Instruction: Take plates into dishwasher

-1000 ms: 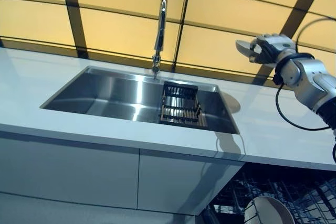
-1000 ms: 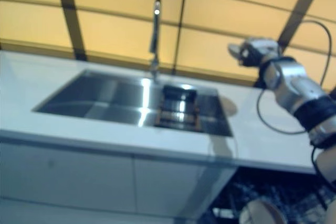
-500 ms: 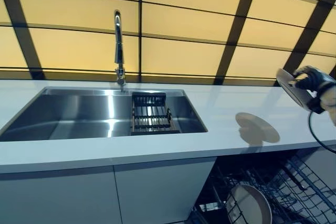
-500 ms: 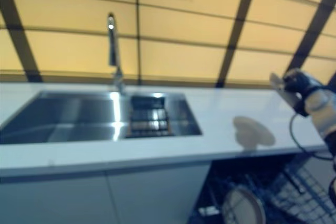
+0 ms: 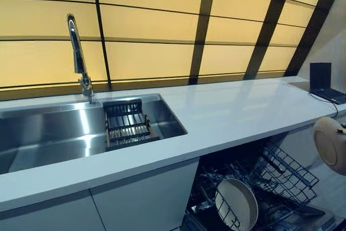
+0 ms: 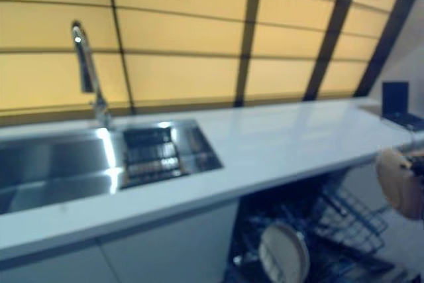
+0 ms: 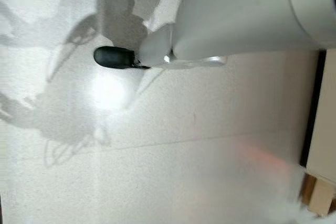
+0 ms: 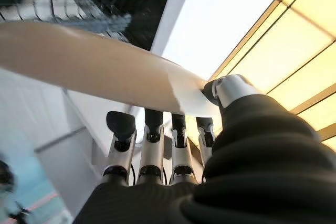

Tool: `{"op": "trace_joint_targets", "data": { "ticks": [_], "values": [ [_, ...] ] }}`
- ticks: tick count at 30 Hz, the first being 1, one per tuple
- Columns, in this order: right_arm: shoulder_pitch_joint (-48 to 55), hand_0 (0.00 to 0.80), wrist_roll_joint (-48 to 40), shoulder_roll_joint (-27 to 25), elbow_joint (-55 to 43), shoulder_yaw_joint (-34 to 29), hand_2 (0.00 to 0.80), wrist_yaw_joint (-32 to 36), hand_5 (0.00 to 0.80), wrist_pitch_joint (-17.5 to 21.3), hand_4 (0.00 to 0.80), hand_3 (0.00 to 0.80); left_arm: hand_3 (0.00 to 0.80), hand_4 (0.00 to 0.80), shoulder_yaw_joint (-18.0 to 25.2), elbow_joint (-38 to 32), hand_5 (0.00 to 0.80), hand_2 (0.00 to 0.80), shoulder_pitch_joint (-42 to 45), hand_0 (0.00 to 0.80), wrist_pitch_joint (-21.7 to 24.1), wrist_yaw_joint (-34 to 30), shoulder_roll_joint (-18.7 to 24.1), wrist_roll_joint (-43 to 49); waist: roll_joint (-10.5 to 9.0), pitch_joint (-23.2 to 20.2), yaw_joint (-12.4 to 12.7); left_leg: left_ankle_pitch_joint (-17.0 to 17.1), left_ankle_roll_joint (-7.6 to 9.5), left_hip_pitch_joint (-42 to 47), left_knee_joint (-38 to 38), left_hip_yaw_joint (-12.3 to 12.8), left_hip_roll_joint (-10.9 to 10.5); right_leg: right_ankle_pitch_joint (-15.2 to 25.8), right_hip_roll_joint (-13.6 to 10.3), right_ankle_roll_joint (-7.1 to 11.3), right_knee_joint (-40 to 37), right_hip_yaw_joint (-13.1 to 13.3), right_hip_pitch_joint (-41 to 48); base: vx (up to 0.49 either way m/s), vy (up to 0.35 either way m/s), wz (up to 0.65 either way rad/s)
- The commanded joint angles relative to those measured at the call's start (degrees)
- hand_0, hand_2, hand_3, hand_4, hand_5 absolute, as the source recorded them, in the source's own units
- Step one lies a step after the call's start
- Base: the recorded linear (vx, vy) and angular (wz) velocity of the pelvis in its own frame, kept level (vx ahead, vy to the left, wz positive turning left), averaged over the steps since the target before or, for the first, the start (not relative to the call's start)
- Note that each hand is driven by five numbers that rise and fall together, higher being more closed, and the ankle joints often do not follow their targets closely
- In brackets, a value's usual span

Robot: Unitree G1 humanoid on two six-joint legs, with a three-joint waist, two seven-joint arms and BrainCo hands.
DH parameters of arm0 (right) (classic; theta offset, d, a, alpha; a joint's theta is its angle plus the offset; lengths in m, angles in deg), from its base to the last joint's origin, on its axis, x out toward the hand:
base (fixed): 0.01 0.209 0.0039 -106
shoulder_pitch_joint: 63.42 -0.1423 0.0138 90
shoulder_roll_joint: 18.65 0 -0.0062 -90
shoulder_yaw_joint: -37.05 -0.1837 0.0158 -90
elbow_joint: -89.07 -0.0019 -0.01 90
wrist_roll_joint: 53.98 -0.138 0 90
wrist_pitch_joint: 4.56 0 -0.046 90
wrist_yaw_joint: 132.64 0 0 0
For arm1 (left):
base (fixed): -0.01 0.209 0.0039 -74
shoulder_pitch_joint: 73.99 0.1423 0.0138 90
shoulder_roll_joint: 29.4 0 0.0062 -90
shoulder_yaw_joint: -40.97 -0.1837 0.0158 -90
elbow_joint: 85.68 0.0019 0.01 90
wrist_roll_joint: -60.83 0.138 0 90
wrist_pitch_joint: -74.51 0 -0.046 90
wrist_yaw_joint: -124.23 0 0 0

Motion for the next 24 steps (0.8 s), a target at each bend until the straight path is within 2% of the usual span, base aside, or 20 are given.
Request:
{"op": "trace_joint_targets", "data": {
  "ticks": [1,13,17,24],
  "values": [
    [-1.44,0.8,-3.74,-1.19,-0.8,-4.32,0.8,3.32,0.8,0.41,0.8,0.8,0.0,0.0,1.69,2.24,0.0,0.0,-2.13,0.0,2.47,-1.55,3.14,2.36,-2.99,0.45,0.54,-4.36,1.13,2.92,0.14,-1.36,0.24,1.15,-3.52,6.37,0.12,0.91,0.99,0.001,-0.031,-0.08],
    [3.16,0.8,-9.76,4.55,-3.54,-7.72,0.8,6.71,0.8,-1.52,0.8,0.8,0.0,0.0,1.84,1.59,0.0,0.0,-1.83,0.0,2.73,-2.8,2.5,1.9,-2.12,1.06,0.17,-4.72,1.07,3.33,0.14,-1.17,0.42,0.87,-3.31,5.89,0.12,1.53,0.67,0.007,-0.044,-0.05],
    [3.93,0.8,-12.07,8.14,-4.8,-8.67,0.8,5.64,0.8,-2.68,0.8,0.8,0.0,0.0,1.32,0.51,0.0,0.0,-1.67,0.0,2.39,-2.87,2.26,0.79,-1.11,2.17,0.17,-4.6,0.89,2.93,0.14,-1.36,0.36,0.66,-3.49,5.62,0.12,1.3,0.32,-0.017,-0.062,0.01],
    [3.77,0.8,-14.24,12.35,-6.68,-8.67,0.8,4.18,0.8,-2.32,0.8,0.8,0.0,0.0,0.53,-0.41,0.0,0.0,-1.25,0.0,2.4,-3.49,1.8,0.55,0.5,3.95,0.37,-4.21,0.54,2.13,0.14,-2.15,0.32,0.51,-3.77,5.26,0.12,1.09,-0.22,-0.027,-0.057,0.01]
  ]
}}
